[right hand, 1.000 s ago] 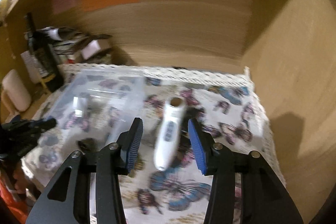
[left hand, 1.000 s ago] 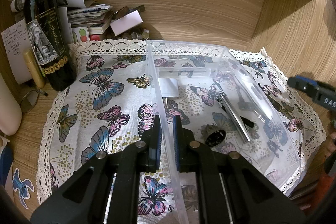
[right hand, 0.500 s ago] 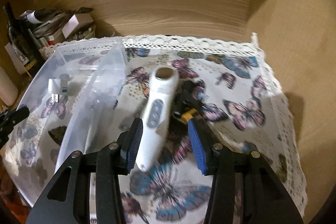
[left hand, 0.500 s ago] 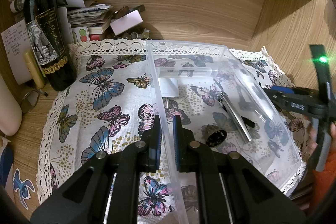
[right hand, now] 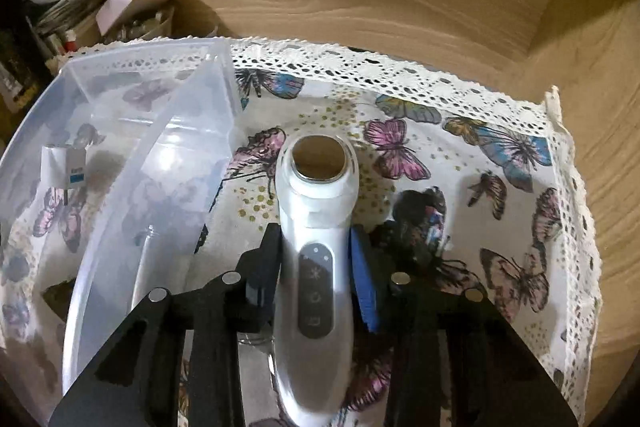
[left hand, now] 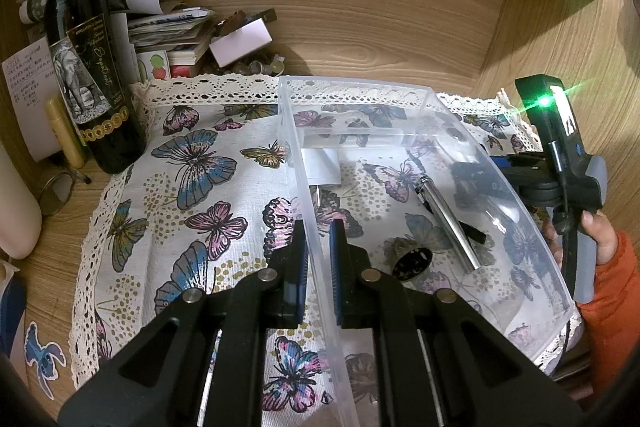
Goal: Organize rigid objects
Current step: 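Grasp the white handheld device by its handle with the right gripper, then lower the white device into the clear box and open the right gripper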
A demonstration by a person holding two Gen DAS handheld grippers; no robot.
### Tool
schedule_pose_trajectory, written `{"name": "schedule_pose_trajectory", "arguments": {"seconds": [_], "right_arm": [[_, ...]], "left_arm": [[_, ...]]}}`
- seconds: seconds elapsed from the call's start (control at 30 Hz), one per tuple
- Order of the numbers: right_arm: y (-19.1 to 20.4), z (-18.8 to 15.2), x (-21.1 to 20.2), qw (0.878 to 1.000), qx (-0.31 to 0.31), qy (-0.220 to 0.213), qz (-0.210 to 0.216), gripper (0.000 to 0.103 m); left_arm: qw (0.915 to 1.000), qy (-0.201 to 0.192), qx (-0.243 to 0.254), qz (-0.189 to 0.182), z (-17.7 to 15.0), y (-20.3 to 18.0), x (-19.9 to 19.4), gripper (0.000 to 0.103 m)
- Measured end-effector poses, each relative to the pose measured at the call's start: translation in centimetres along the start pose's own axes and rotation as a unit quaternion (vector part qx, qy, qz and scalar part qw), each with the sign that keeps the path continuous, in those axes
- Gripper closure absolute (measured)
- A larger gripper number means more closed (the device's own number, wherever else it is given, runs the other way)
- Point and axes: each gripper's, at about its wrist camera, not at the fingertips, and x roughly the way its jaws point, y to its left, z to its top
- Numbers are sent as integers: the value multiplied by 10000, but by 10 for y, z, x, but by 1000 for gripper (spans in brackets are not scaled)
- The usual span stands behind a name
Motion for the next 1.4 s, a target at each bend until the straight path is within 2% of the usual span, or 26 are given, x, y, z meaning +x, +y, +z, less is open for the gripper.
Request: {"name": "schedule_pose_trajectory", "arguments": {"seconds": [0.17,0.53,0.8,0.9,1.03,1.23,1.4], "right_arm": [[-2,-5,-17,9998,57,-169,16,72],[8,-3,-123,9900,-138,-1385,212,73],[46,6,-158,9796,-538,-1873,489,72],[52,6,-160,9776,-621,-1846,798,73],[64,5,-149,9792,-689,-1708,851,73],[73,2,-101,9873,-632,-972,1083,73],[75,0,-79,9890,-531,-682,1196,72]], "left_arm": [[10000,-7,4,4,0,0,1,93],[10000,-16,11,18,1,-1,2,93],[10000,-18,27,29,1,0,2,93],[10000,-18,29,30,1,0,2,93],[10000,-19,31,30,1,0,2,93],[10000,-19,32,32,1,0,2,93],[10000,-18,36,40,1,-1,2,93]]}}
